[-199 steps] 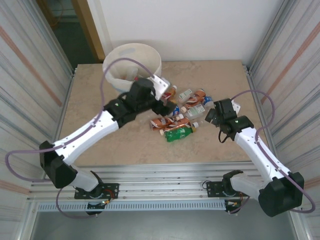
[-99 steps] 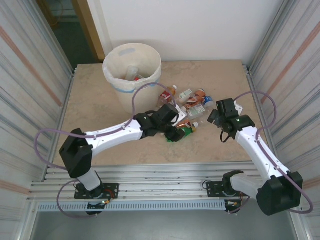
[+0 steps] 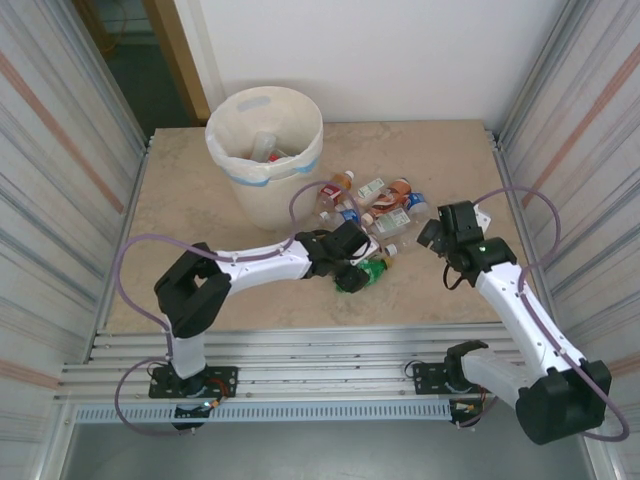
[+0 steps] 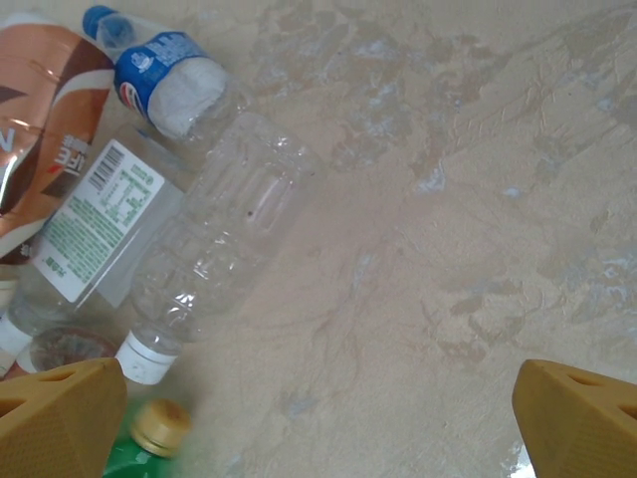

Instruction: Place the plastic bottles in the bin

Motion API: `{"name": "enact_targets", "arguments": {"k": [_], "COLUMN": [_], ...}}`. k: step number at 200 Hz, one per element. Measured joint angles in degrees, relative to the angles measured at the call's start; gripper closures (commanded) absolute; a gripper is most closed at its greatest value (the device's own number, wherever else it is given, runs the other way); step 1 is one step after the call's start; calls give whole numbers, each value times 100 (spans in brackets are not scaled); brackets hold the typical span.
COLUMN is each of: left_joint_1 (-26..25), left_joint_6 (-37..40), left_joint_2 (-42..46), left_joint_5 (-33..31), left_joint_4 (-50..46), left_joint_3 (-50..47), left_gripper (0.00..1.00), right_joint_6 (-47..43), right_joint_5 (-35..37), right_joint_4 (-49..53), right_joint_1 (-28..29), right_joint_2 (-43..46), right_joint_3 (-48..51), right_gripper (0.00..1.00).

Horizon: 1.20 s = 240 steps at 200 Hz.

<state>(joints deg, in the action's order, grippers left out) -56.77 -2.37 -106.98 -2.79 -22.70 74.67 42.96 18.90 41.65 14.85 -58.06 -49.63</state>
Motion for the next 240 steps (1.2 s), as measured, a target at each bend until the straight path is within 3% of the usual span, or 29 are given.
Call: {"name": "enact_targets", "arguments": {"k": [59,90,177,217,240], "left_joint_1": [0,-46,-708,-743,-743], "left_joint_6": [-24,-103,-870,-1115,-1147], "left_joint_2": [-50,-48,4,4,-4], "left_joint_5": [-50,-81,-245,-219,-175], "left_joint_4": [2,-22,-522,-605,-608], "left_joint_3": [44,42,118,118,118], "left_gripper": [35,25,21,7,7], "right_joint_6": [11,11,15,15,15], "right_joint_5": [-7,-9,37,-7,-72], "right_joint_4": [0,4,247,348,352], "right_joint_1": [-63,-63,-74,-74,-74], "right_joint_2": [-57,-302,-614,-793,-800], "right_joint_3": [4,4,-81,-219,-219], "right_gripper": [2,2,2,2,2]}}
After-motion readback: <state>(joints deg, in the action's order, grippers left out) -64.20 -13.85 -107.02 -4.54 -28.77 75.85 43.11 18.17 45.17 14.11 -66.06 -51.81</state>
